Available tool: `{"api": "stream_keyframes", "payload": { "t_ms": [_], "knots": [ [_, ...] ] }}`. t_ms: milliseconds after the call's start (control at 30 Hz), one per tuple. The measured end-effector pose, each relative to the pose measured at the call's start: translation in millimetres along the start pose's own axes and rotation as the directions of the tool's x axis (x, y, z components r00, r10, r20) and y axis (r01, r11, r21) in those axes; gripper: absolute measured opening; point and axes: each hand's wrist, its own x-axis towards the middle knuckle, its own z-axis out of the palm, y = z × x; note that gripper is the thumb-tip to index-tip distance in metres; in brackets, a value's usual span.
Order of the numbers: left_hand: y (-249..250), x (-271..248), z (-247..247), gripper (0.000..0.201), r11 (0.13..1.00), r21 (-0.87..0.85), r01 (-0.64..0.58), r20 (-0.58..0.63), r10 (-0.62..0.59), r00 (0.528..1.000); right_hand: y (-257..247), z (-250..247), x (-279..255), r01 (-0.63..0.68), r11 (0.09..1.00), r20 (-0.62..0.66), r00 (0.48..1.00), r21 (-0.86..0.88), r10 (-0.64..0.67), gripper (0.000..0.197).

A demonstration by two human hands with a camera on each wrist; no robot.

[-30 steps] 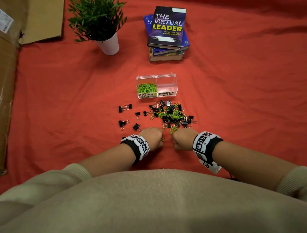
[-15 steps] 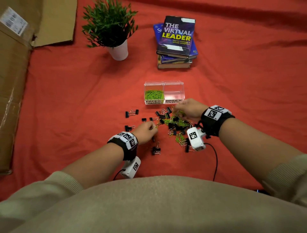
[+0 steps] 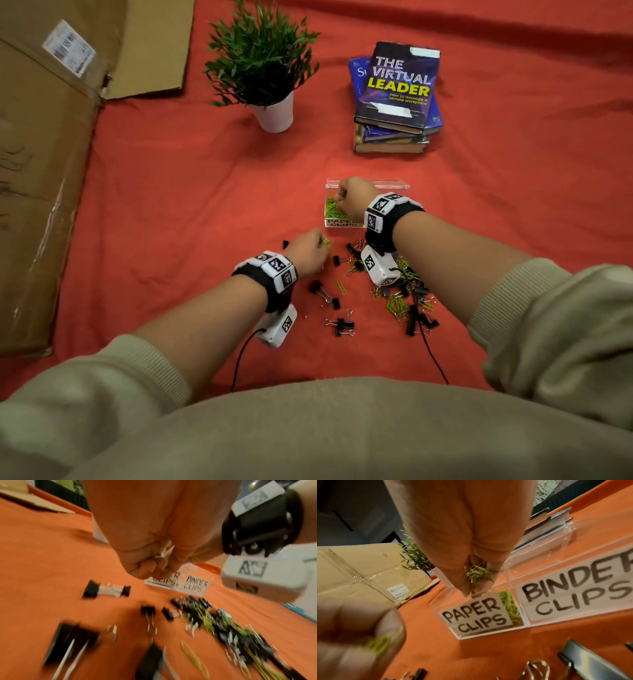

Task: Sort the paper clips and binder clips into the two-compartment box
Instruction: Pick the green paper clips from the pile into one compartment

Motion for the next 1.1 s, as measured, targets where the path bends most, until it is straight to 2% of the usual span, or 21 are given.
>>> {"api": "stream_keyframes", "payload": {
  "t_ms": [100,233,300,400,500,600,700,833,900,967,1100],
  "knots": [
    [17,17,-20,0.005,0.999,0.029,-0.028,-0.066,0.030,0.997,3,-1,3,0.023,1.000,0.010,1.000,-0.004,-0.023,0.022],
    [37,37,-34,0.002,0.997,0.072,-0.039,-0.119,0.047,0.992,6,-3,-2,0.129,0.991,0.006,0.992,-0.042,-0.129,0.028],
    [45,46,-38,0.010,0.993,0.106,-0.044,-0.151,0.059,0.987,10,-7,-7,0.164,0.986,-0.036,0.986,-0.016,-0.164,0.030],
    [58,60,-40,0.019,0.976,0.200,-0.084,-0.197,0.124,0.972,24,-17,-20,0.144,0.983,-0.161,0.979,0.114,-0.125,0.030],
    [67,74,-38,0.020,0.952,0.289,-0.099,-0.174,0.154,0.973,46,-25,-37,0.119,0.974,-0.235,0.969,0.192,-0.072,0.019],
    [71,82,-34,0.022,0.924,0.361,-0.128,-0.099,0.174,0.980,68,-21,-57,0.079,0.985,-0.172,0.984,0.154,-0.052,0.018],
    [68,78,-28,0.030,0.892,0.404,-0.204,-0.041,0.240,0.970,84,-7,-80,0.066,0.989,-0.026,0.998,0.131,-0.064,0.017],
    [58,46,-12,0.017,0.846,0.439,-0.303,-0.135,0.395,0.909,92,20,-107,0.181,0.983,0.142,0.973,0.034,-0.184,0.019],
    [45,25,1,0.012,0.828,0.419,-0.372,-0.052,0.431,0.901,94,34,-119,0.274,0.961,0.201,0.944,-0.041,-0.260,0.018],
    [29,8,15,0.013,0.806,0.422,-0.416,0.094,0.418,0.904,95,45,-127,0.341,0.924,0.235,0.925,-0.173,-0.297,0.019],
    [2,-11,38,0.019,0.749,0.520,-0.410,0.252,0.325,0.912,96,56,-136,0.418,0.847,0.199,0.907,-0.329,-0.371,0.024]
  ]
}}
